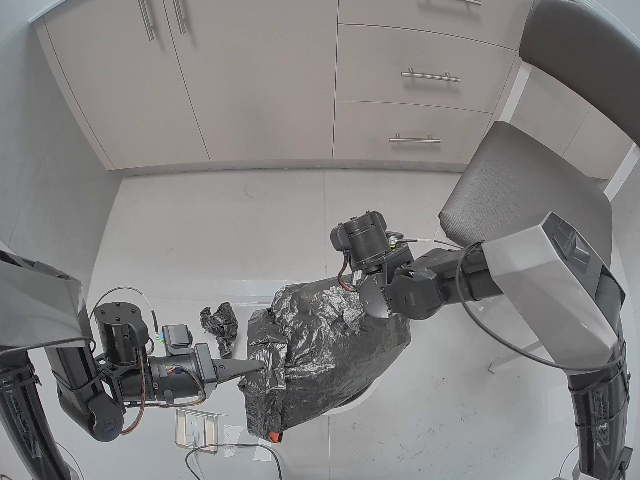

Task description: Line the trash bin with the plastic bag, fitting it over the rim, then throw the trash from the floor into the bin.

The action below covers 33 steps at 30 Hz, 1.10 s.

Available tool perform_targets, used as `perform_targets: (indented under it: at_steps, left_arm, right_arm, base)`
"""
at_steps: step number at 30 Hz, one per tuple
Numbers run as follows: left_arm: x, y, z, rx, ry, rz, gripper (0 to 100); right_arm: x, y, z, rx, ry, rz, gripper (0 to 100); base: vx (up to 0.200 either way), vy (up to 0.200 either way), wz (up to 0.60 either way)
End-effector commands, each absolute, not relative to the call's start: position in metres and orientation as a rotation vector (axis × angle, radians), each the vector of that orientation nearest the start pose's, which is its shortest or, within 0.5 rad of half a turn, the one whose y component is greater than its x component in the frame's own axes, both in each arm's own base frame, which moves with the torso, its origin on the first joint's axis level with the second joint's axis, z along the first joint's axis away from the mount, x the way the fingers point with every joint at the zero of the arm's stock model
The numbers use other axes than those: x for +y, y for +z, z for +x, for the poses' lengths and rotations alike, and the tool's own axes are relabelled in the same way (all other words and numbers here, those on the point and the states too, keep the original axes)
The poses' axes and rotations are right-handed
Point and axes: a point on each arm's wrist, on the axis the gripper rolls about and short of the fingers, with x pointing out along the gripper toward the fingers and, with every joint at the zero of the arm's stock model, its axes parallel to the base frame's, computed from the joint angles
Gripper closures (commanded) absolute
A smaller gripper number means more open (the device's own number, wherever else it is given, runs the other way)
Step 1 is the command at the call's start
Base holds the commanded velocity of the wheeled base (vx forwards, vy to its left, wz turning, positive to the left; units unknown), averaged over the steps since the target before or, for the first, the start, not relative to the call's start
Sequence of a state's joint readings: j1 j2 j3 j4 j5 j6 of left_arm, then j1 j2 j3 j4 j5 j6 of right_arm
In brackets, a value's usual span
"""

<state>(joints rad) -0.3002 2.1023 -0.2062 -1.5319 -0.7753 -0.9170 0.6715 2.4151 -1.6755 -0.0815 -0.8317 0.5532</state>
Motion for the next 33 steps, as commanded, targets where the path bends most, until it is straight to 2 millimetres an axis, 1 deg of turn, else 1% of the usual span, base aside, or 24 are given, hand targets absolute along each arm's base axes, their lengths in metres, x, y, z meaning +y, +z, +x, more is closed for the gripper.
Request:
perform_targets:
  at_steps: [1,2,4,9,13,14,16,19,22,25,30,31,33]
  left_arm:
    - [-0.092,0.035,0.241,0.838,-0.822,-0.904,100]
    - [-0.092,0.035,0.241,0.838,-0.822,-0.904,100]
    - [-0.091,0.034,0.24,0.842,-0.822,-0.905,100]
    - [-0.091,0.034,0.24,0.842,-0.821,-0.904,100]
    - [-0.091,0.034,0.241,0.841,-0.819,-0.904,100]
    - [-0.091,0.034,0.241,0.841,-0.819,-0.904,100]
    - [-0.091,0.034,0.241,0.841,-0.819,-0.904,100]
    - [-0.091,0.034,0.241,0.841,-0.819,-0.904,100]
    - [-0.091,0.034,0.24,0.842,-0.821,-0.904,100]
    - [-0.091,0.034,0.24,0.842,-0.821,-0.904,100]
    - [-0.091,0.034,0.24,0.842,-0.821,-0.904,100]
    - [-0.091,0.034,0.24,0.842,-0.821,-0.904,100]
    - [-0.091,0.034,0.24,0.842,-0.821,-0.904,100]
  right_arm:
    - [0.29,0.098,0.358,0.567,-0.02,0.087,100]
    - [0.291,0.1,0.354,0.586,0.032,0.073,100]
    - [0.292,0.1,0.352,0.589,0.065,0.037,100]
    - [0.297,0.092,0.35,0.609,0.087,-0.008,100]
    - [0.298,0.074,0.342,0.66,0.095,-0.054,100]
    - [0.298,0.074,0.342,0.66,0.095,-0.054,100]
    - [0.298,0.057,0.333,0.721,0.138,-0.105,100]
    - [0.297,0.044,0.33,0.77,0.182,-0.146,100]
    - [0.298,0.026,0.337,0.796,0.189,-0.174,100]
    - [0.303,0.01,0.344,0.807,0.189,-0.191,100]
    - [0.31,-0.004,0.353,0.805,0.195,-0.21,100]
    - [0.312,-0.01,0.356,0.807,0.196,-0.22,100]
    - [0.314,-0.018,0.359,0.811,0.195,-0.225,100]
  base:
    - [0.0,0.0,0.0]
    - [0.0,0.0,0.0]
    - [0.0,0.0,0.0]
    - [0.0,0.0,0.0]
    - [0.0,0.0,0.0]
    - [0.0,0.0,0.0]
    - [0.0,0.0,0.0]
    - [0.0,0.0,0.0]
    - [0.0,0.0,0.0]
    - [0.0,0.0,0.0]
    - [0.0,0.0,0.0]
    - [0.0,0.0,0.0]
    - [0.0,0.0,0.0]
